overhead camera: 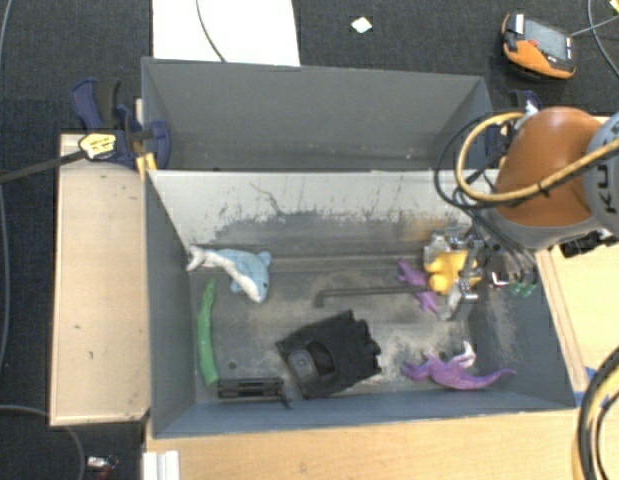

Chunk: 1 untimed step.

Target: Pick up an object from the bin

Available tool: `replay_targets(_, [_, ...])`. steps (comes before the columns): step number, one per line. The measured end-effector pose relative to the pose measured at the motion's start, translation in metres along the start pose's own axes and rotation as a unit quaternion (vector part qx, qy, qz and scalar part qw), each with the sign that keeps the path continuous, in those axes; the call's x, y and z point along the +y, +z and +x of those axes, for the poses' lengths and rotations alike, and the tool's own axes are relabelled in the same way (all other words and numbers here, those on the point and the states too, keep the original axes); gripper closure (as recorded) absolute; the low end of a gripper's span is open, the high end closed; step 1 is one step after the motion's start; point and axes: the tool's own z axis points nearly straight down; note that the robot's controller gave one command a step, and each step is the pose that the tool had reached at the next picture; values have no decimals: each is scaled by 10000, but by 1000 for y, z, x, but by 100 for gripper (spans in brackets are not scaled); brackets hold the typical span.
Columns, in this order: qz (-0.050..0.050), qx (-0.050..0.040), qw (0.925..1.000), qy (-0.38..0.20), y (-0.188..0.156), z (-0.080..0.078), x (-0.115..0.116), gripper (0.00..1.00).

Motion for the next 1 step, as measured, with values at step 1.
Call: replay_targets(1, [5,-38,10000,-19,-4,-2,0,0])
